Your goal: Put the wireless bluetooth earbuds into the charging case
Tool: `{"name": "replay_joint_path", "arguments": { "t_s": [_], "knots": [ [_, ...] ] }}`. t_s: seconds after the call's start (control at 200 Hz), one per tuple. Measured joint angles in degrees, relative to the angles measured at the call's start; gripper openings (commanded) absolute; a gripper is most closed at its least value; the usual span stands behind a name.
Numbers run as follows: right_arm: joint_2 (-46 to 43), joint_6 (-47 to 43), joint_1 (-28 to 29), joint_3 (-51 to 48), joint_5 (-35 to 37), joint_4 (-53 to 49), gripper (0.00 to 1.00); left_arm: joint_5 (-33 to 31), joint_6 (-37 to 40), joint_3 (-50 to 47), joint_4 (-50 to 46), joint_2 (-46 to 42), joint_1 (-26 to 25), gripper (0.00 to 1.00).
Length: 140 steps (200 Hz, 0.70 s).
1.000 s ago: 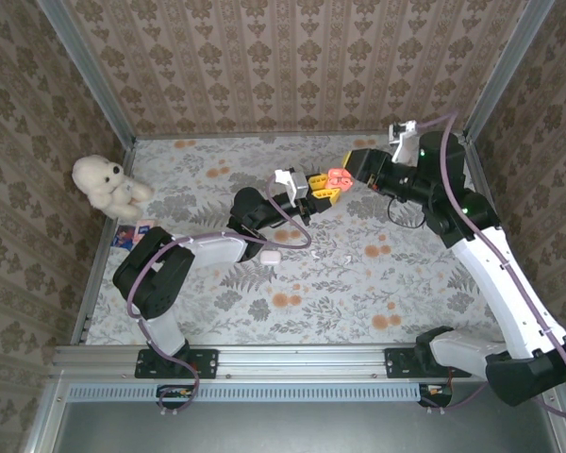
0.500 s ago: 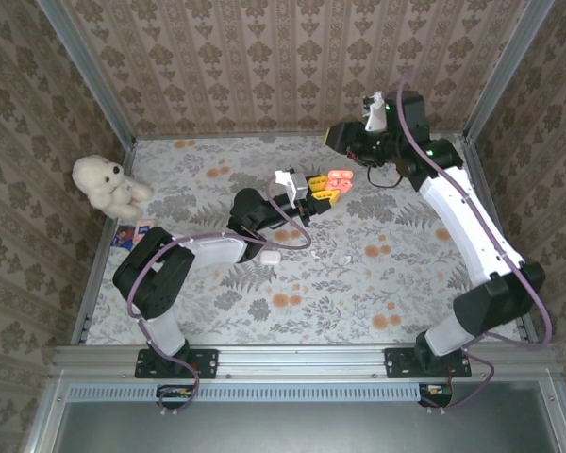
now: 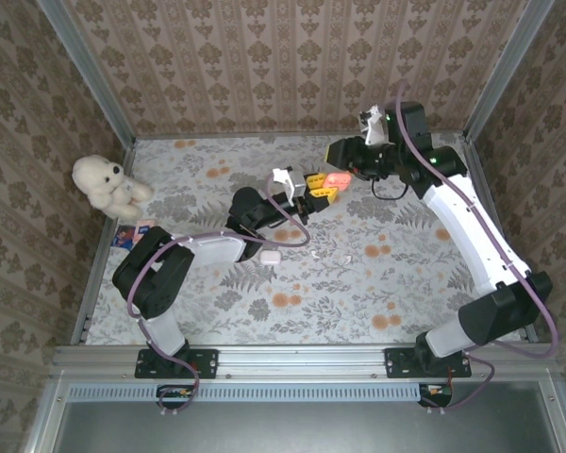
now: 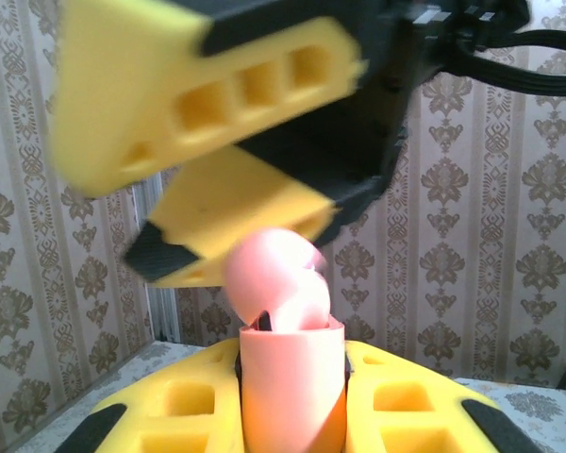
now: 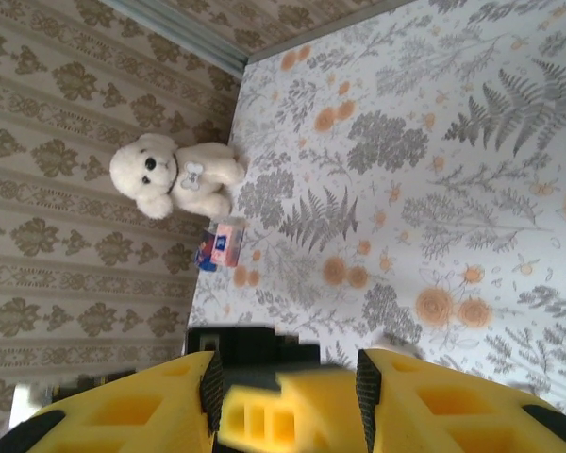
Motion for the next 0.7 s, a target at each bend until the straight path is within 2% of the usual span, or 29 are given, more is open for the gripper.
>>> {"name": "replay_joint_path", "arguments": {
  "t_s": [0.24, 0.44, 0.545, 0.7],
  "knots": [
    [-4.26, 0.17, 0.46, -4.42, -0.07, 2.38, 0.44, 0.81, -0.35, -0.02, -0.07, 0.00, 0.24, 0.00],
    [-9.94, 1.55, 0.66, -8.39, 3.87, 2.32, 0.48, -1.51, -1.84, -0.02, 0.07, 0.22, 0.63, 0.00],
    [-12.94, 2.80, 0.22, -10.88, 6.34, 2.64, 0.49, -3.63, -5.84, 0.50, 0.59, 2.10, 1.92, 0.00],
    [-15.34, 5.18, 0.11, -17.90, 10.99, 5.11, 0.49, -9.53, -16.13, 0.94, 0.79, 8.44, 5.70, 0.00]
  ]
}}
